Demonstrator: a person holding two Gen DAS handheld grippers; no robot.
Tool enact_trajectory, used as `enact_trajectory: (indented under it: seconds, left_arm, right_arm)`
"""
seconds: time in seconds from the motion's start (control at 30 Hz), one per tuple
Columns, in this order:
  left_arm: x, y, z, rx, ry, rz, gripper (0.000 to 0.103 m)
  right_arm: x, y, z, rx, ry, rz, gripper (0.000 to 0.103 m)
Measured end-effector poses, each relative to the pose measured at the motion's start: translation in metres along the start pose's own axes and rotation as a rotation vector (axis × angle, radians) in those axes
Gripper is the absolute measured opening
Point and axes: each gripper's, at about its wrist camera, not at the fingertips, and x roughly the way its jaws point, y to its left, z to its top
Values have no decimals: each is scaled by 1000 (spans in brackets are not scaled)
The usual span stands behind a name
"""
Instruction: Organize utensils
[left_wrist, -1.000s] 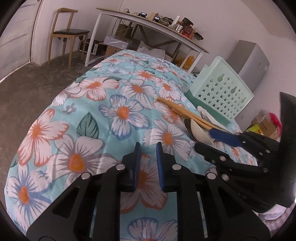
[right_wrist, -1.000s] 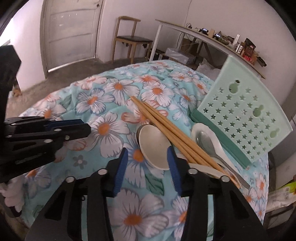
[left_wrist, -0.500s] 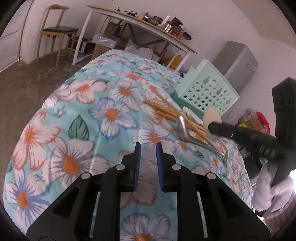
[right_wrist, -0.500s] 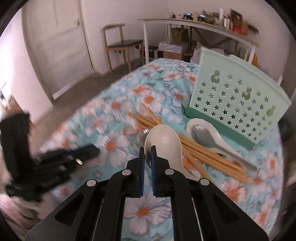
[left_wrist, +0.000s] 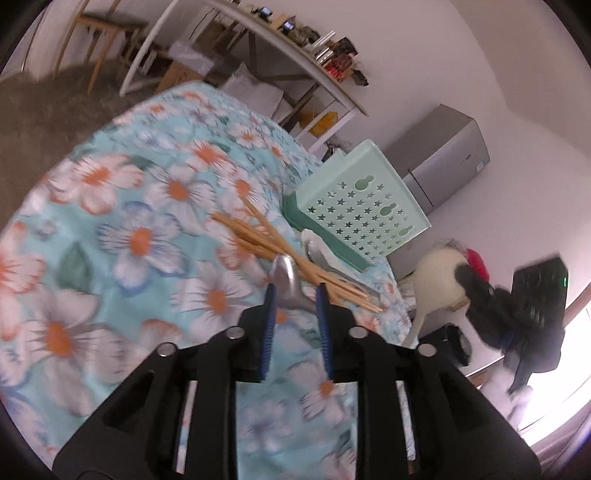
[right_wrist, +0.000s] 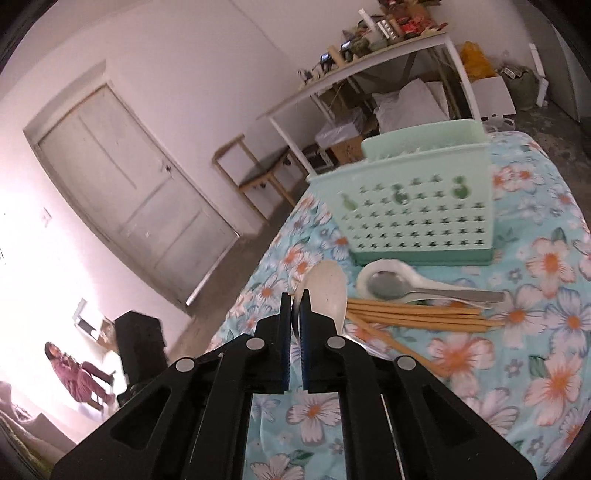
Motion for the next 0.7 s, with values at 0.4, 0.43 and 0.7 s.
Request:
enact_trajectory:
  seconds: [0.4,0.43,0.7]
  left_arm:
    - [65,13,21,-107,100,166,25]
    - [67,12,22,-101,99,170,25]
    - [74,-1,22,-51,102,229,10]
  right_arm:
    - [-18,-50,-5,85,-61,149,5]
    - [-18,-53,-6,88,-64,158,5]
    - [-17,-60,-4,94,-69,184,5]
